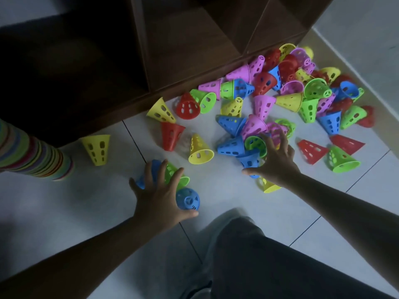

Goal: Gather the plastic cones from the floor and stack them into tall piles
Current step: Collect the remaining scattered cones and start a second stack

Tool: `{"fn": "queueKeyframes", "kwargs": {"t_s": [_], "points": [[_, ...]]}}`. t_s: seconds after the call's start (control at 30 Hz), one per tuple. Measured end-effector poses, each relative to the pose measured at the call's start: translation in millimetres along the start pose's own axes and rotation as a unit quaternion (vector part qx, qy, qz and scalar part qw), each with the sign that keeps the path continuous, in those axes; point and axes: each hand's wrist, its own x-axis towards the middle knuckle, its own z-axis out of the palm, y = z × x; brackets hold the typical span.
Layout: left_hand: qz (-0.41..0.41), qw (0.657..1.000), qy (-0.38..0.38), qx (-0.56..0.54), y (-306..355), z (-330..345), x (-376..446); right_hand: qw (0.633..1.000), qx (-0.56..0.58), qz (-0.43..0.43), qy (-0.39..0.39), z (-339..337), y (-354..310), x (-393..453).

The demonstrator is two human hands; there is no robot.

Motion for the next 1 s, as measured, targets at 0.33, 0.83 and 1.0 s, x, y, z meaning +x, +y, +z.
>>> {"fn": "queueKeyframes", "kwargs": {"t_s": [0.33, 0.83, 1.0], "points": [[0.025, 0.996, 0.076, -0.030, 8, 0, 14, 0.990, 0.055, 0.012, 0.127, 28, -8, -6], [0.069, 0.996, -0.051, 0.019, 0, -36, 35, 0.995, -0.032, -0.067, 0.064, 32, -55, 26], [0.056, 0.988, -0.145, 0.020, 8, -53, 50, 0.992, -0.069, -0.091, 0.052, 28, -62, 30]]}}
